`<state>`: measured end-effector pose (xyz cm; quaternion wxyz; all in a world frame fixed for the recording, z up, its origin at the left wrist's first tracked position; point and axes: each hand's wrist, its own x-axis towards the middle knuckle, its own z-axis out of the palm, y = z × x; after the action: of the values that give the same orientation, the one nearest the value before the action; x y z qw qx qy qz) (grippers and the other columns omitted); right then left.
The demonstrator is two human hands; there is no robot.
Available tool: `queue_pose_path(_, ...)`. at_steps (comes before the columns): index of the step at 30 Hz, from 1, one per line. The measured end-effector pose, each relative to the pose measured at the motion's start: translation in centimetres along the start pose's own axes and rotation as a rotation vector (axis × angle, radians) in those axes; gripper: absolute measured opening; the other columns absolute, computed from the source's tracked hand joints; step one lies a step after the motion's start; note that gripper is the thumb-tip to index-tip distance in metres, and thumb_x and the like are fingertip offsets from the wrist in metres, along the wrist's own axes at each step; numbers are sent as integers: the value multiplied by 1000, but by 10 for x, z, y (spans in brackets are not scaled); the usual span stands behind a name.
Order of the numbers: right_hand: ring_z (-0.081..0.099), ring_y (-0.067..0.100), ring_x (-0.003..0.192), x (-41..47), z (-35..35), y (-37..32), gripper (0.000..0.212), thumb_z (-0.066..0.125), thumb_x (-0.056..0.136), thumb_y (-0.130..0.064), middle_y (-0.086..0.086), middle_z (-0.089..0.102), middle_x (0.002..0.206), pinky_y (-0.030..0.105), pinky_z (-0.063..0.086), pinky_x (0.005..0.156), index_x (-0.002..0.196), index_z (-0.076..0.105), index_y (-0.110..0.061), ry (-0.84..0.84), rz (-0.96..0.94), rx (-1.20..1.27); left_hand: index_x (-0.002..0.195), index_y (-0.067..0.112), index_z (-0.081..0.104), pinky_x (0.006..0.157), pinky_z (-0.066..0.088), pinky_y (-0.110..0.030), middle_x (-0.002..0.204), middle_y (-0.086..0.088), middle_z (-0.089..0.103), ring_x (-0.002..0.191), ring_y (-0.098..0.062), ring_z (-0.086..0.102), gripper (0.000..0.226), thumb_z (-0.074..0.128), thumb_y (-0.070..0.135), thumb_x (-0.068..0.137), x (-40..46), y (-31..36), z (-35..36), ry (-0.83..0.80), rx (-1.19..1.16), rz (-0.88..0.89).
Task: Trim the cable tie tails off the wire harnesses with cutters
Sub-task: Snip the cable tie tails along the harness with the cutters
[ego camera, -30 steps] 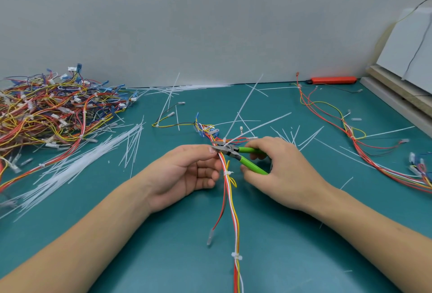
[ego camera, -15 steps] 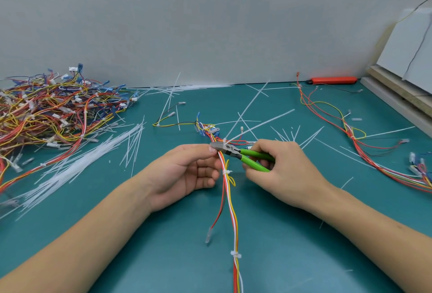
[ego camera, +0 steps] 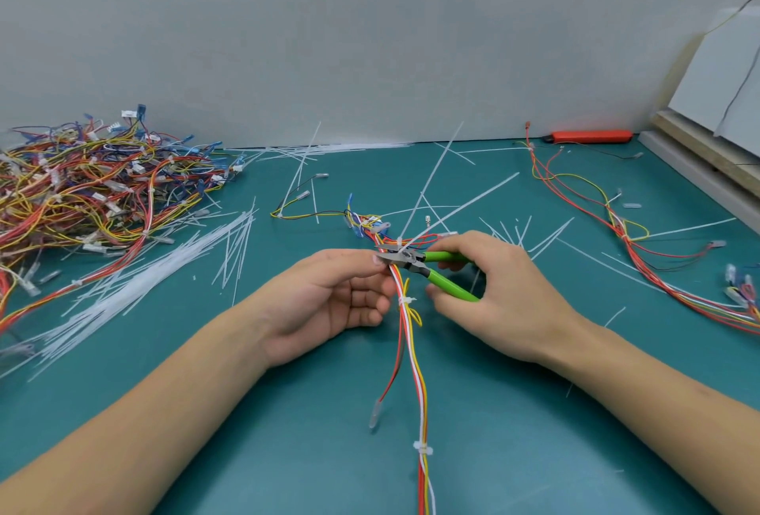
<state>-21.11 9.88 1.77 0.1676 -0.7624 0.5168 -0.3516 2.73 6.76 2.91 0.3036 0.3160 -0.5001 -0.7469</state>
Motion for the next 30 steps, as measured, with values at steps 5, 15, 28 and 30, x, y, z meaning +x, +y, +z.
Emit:
queue_pose_path(5, 63, 10, 86, 1, -1, 3, 25, 77, 82, -28, -11, 67, 91, 26, 51, 78, 106, 71, -28, -2, 8, 7, 88, 14, 75, 67, 54, -29, 83, -9, 68, 71, -19, 63, 16, 73, 30, 83, 1, 0, 0, 0, -7, -1)
queue_pose_path(15, 43, 14, 55, 2, 2, 7, 30, 70, 83, -54, -2, 50, 60, 37, 44, 54, 76, 60, -26, 44, 2, -43, 89, 18, 76, 70, 54, -29, 83, -5, 69, 73, -19, 63, 16, 73, 32, 83, 0, 1, 0, -14, -35, -7)
queue_pose_path(28, 62, 8, 95, 3, 5, 11, 35, 68, 83, -59, -17, 64, 98, 29, 52, 84, 109, 62, -36, -20, -62, 18, 86, 15, 76, 67, 55, -27, 82, -7, 68, 70, -17, 63, 15, 64, 24, 89, 0, 2, 2, 7, -13, -15)
queue_pose_path(30, 62, 7, 94, 3, 5, 12, 35, 68, 83, -59, -17, 63, 97, 28, 52, 83, 110, 62, -37, -19, -65, 12, 86, 14, 75, 67, 55, -27, 82, -8, 68, 69, -18, 63, 15, 64, 23, 90, -1, 2, 2, 8, -15, -16)
